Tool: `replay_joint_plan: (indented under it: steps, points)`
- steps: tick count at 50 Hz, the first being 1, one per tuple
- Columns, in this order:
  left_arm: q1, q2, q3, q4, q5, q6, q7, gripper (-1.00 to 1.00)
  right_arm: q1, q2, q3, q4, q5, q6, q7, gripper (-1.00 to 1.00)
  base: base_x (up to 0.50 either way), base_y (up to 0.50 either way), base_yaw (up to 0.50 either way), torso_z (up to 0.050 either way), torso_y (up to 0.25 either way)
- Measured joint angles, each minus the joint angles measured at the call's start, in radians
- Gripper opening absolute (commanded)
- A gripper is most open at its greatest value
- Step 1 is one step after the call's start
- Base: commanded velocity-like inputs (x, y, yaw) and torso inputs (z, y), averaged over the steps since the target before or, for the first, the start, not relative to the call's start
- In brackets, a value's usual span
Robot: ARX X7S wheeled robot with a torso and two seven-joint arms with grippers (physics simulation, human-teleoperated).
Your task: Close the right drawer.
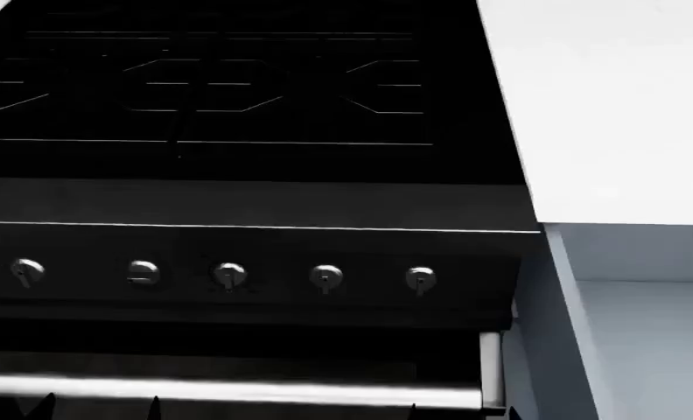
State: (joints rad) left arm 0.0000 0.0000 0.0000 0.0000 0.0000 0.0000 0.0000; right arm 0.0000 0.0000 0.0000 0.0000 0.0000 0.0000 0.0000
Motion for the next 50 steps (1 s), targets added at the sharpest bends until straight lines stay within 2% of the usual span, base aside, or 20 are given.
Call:
replay_joint_plan:
  steps: [28,32,39,42,45,50]
  points:
    - [0.019,-0.056,0.070,0.060,-0.055,0.008,-0.061,1.00,-0.029,0.056,-0.086,-0.073,0.016,-0.062,0.097,1.00,0.00,0.00,0.00,0.000,0.000]
    - [0.022,-0.068,0.074,0.168,-0.062,-0.033,-0.073,1.00,-0.027,0.065,-0.095,-0.166,0.008,-0.026,0.111,1.00,0.00,0.00,0.00,0.000,0.000]
    - [-0.048,-0.111,0.053,0.533,-0.123,-0.234,-0.098,1.00,0.054,0.080,-0.084,-0.505,0.012,0.144,0.130,1.00,0.00,0.00,0.00,0.000,0.000]
    - [-0.076,-0.205,0.087,0.666,-0.177,-0.245,-0.193,1.00,0.077,0.088,-0.088,-0.646,0.008,0.168,0.137,1.00,0.00,0.00,0.00,0.000,0.000]
    - [-0.125,-0.380,0.196,0.765,-0.212,-0.182,-0.379,1.00,0.069,0.084,-0.094,-0.751,-0.002,0.130,0.133,1.00,0.00,0.00,0.00,0.000,0.000]
    - [-0.248,-0.680,0.452,0.877,-0.178,-0.028,-0.726,1.00,0.024,0.060,-0.099,-0.868,-0.018,0.011,0.115,1.00,0.00,0.00,0.00,0.000,0.000]
